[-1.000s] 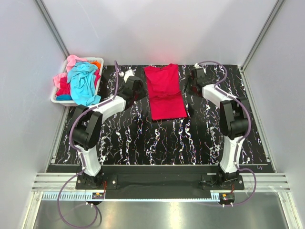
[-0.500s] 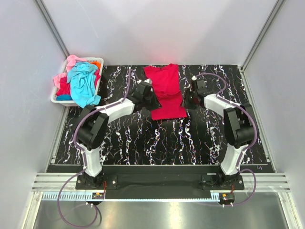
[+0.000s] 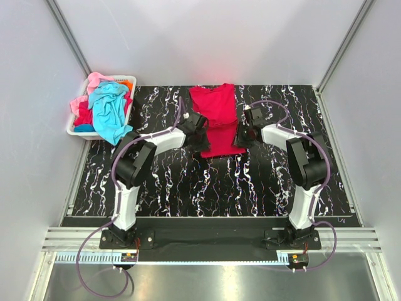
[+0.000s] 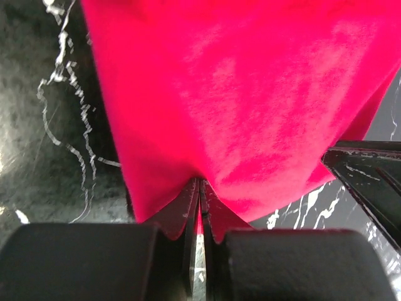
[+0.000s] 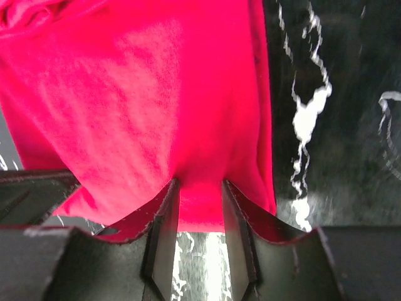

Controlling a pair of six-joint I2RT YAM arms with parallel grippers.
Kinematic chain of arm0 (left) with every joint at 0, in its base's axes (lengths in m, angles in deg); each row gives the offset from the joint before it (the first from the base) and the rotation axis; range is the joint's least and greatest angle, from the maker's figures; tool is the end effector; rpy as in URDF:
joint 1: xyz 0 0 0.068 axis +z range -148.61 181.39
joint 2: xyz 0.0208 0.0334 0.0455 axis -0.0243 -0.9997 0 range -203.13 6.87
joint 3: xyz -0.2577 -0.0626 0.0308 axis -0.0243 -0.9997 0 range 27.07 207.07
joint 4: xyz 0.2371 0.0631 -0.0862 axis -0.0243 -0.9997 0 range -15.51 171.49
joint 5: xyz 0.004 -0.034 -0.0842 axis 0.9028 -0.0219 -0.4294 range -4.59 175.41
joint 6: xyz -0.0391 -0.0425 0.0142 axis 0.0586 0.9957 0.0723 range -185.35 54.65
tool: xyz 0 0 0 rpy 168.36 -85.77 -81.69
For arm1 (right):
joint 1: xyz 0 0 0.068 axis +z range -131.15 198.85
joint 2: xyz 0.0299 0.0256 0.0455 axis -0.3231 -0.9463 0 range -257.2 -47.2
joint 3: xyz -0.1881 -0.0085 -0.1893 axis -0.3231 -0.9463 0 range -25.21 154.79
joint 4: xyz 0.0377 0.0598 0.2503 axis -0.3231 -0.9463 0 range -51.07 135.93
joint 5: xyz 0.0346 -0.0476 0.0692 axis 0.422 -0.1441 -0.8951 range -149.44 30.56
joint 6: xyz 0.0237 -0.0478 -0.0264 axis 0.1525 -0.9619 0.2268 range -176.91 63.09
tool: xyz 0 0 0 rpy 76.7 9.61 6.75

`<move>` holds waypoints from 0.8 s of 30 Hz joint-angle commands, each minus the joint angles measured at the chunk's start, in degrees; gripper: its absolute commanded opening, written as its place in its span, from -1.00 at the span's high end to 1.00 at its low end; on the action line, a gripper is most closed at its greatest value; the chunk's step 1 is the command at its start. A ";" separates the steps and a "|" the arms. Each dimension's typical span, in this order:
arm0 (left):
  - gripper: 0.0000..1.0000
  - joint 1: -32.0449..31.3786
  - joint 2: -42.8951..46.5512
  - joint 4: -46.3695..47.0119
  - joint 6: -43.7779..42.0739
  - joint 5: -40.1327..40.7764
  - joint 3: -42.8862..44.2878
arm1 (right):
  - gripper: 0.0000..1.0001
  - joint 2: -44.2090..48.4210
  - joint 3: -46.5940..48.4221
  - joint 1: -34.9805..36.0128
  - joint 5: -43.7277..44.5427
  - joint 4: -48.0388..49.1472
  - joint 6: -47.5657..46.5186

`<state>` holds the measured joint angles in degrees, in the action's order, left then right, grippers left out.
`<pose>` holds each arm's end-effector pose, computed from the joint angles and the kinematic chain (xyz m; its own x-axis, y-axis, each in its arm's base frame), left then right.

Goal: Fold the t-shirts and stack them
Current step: Fold the tshirt

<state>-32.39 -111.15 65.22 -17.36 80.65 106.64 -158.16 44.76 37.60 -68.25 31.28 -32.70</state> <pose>0.3612 -0.2459 0.1410 -0.8954 -0.2919 -0.3361 -0.1067 0.8737 -0.4746 0.3781 0.1353 0.1434 -0.8768 0.1304 -0.4629 -0.0438 0.9369 0.3469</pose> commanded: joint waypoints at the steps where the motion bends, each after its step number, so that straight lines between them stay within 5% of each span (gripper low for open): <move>1: 0.83 -1.11 -2.39 -3.06 -1.23 4.22 2.96 | 0.20 -2.86 1.39 0.42 0.64 -0.90 -0.31; 10: 0.81 -4.10 -0.73 -12.55 -2.28 15.47 1.03 | 0.31 0.21 -9.06 5.67 3.80 -4.68 7.60; 24: 0.80 -12.79 16.23 -18.44 8.86 22.86 -25.68 | 0.42 13.29 -26.46 20.45 8.56 -10.04 21.49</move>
<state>-42.88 -94.93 56.15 -12.60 102.55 87.85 -144.19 25.51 56.11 -62.94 34.77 -14.89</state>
